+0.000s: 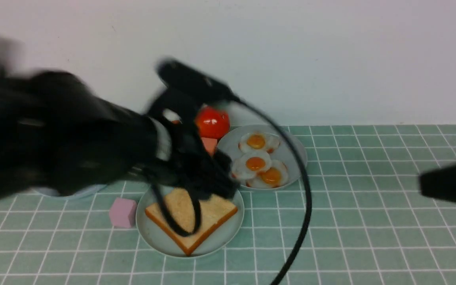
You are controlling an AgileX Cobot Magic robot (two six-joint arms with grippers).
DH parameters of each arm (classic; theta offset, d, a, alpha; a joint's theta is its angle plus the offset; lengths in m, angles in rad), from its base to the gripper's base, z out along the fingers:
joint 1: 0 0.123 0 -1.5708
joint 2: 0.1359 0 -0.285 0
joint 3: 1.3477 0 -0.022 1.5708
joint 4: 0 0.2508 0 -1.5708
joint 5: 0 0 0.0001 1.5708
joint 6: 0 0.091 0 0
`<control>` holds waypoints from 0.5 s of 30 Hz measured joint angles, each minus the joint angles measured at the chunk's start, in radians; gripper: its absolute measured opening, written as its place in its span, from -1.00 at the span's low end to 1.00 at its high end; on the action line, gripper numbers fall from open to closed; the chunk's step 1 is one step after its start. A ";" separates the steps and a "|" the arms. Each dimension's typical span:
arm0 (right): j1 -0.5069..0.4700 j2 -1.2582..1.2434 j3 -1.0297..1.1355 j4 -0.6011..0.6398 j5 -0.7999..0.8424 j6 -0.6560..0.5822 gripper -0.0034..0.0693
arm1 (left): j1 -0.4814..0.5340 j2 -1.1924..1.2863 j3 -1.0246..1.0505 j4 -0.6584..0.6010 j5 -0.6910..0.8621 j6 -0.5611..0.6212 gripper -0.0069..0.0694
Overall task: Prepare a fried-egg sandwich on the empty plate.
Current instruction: Use the right arm to grab a fried egg
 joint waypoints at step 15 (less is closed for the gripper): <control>0.001 0.794 -0.380 0.301 -0.047 -0.219 0.07 | -0.002 -0.680 0.375 -0.025 -0.018 -0.073 -0.85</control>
